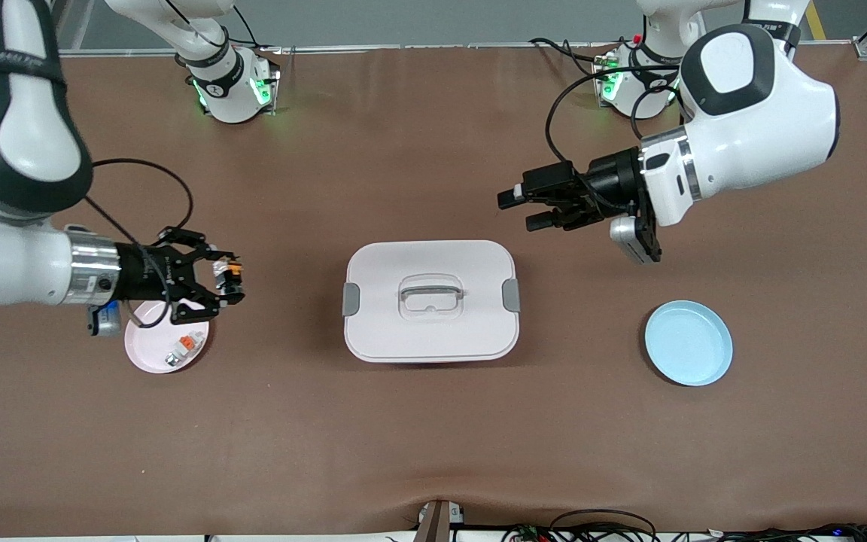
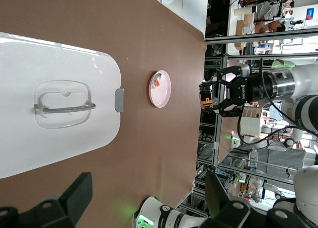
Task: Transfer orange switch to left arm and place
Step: 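Lift the switch with the right gripper toward the box's handle side, then carry the switch above the box toward the waiting left gripper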
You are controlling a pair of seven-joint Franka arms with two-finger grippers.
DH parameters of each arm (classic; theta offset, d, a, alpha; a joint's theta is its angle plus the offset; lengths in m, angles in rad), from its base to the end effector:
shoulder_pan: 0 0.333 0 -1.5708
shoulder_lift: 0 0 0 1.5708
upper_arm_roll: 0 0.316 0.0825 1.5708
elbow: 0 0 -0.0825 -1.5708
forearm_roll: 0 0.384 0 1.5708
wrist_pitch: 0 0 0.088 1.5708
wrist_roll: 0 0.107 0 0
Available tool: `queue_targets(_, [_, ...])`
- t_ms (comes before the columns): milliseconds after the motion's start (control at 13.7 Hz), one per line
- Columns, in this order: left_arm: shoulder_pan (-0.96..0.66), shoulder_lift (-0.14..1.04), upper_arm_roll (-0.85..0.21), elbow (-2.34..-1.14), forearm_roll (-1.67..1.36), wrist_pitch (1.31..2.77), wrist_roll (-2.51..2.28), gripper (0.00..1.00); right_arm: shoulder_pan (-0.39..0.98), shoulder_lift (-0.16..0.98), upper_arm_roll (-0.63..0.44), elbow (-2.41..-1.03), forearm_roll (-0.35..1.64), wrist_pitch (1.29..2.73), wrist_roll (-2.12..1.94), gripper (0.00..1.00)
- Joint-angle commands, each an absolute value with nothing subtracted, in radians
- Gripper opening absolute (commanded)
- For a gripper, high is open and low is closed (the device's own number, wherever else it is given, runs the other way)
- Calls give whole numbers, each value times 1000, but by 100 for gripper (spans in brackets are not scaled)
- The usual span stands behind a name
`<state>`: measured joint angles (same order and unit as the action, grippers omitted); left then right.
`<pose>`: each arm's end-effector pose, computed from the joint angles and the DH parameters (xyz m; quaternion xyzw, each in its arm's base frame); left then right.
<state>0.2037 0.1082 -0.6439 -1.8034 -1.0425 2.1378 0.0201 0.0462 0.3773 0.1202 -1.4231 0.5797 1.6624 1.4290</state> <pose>0.5500 -0.2835 0.5385 0.8727 0.0195 -0.0009 0.4879 0.6459 0.1505 0.4908 -0.7382 0.5990 0.2624 0.1657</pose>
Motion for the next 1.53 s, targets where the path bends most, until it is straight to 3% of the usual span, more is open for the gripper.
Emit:
queue_targets(0, [206,80,-678,-1809,-1045,2155,3,100,104,347,110,-1433,646,1735,1561,0])
queue_targets(509, [181,89,-706,-1796,-1068,2192,-84,100,258,325,107,-1433,646,1881,1843,0])
queue_targets(946, [25,136,-706,-1809,-1039,2422,-150,100,328,301,109,-1431,637,1888,2029,0])
queue_targets(1455, [-92,222,-704,-1804,-953,2549,-195,100,423,249,109,-1445,621,1876,2079,0])
